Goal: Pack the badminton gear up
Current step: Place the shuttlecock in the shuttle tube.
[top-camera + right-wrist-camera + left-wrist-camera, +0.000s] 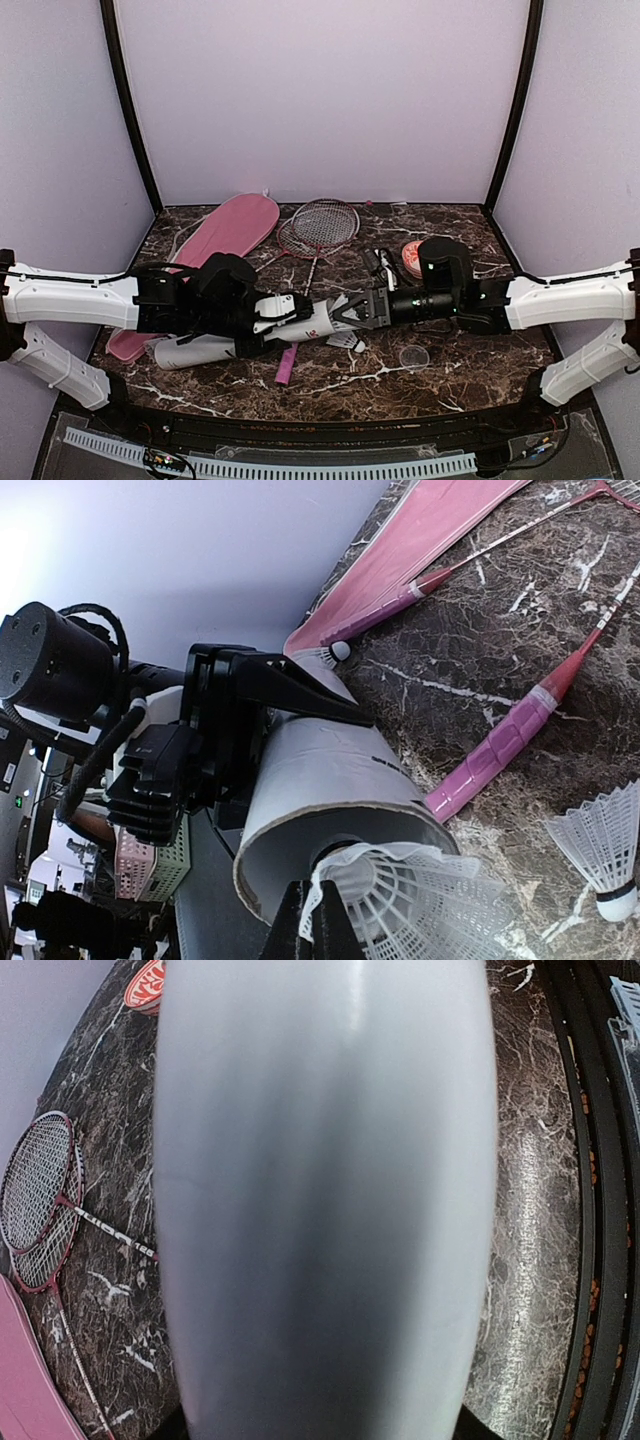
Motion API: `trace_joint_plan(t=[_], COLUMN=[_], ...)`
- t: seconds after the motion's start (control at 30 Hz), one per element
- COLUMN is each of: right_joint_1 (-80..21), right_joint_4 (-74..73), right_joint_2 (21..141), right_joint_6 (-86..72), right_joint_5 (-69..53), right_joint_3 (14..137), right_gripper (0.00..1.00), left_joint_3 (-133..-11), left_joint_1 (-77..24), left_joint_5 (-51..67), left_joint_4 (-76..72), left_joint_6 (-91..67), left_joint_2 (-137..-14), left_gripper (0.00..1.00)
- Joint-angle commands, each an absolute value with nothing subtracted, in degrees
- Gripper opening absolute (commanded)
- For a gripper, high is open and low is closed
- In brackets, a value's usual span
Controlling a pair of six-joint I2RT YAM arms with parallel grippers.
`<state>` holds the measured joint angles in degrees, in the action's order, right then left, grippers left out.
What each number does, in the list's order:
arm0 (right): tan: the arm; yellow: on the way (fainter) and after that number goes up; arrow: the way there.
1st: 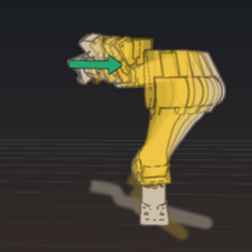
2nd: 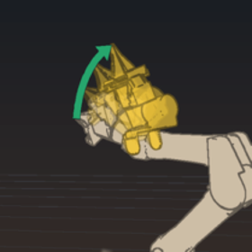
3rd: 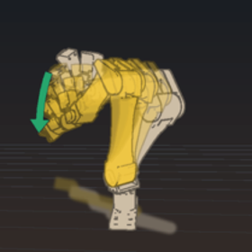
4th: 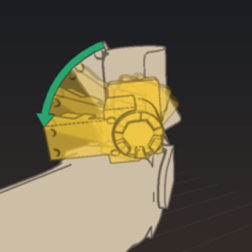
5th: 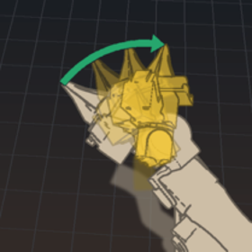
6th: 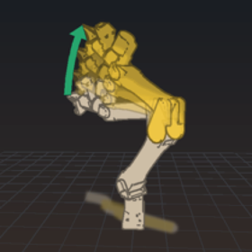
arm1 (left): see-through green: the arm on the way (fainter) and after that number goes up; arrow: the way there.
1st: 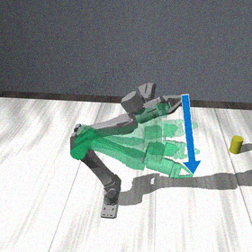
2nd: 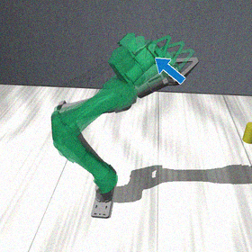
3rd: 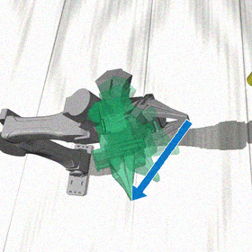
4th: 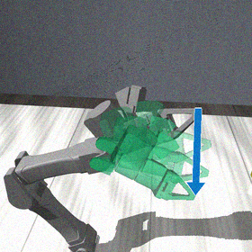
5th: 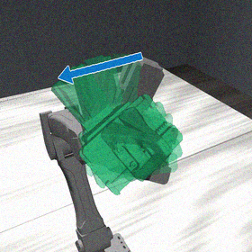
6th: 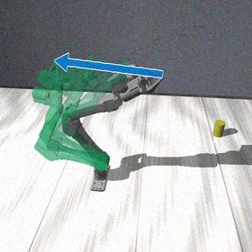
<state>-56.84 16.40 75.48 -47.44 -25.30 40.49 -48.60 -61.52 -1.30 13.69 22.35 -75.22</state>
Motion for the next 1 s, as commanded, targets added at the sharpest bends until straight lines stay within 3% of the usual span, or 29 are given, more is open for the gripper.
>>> trace_joint_plan(t=[0.0, 0.97], right_joint_1=[-57.6, -58.1], right_joint_4=[22.3, 30.0], right_joint_2=[77.0, 86.5], right_joint_6=[-48.9, -51.5], right_joint_5=[-27.8, -36.2], right_joint_3=[40.9, 42.6], right_gripper=[0.00, 0.00], left_joint_3=[-49.3, -49.4], left_joint_1=[-61.6, -61.7], left_joint_5=[-0.8, -0.7], left_joint_4=[13.4, 13.4], left_joint_6=[21.4, 21.5], left_joint_2=[-74.9, -75.9], left_gripper=[0.56, 0.56])
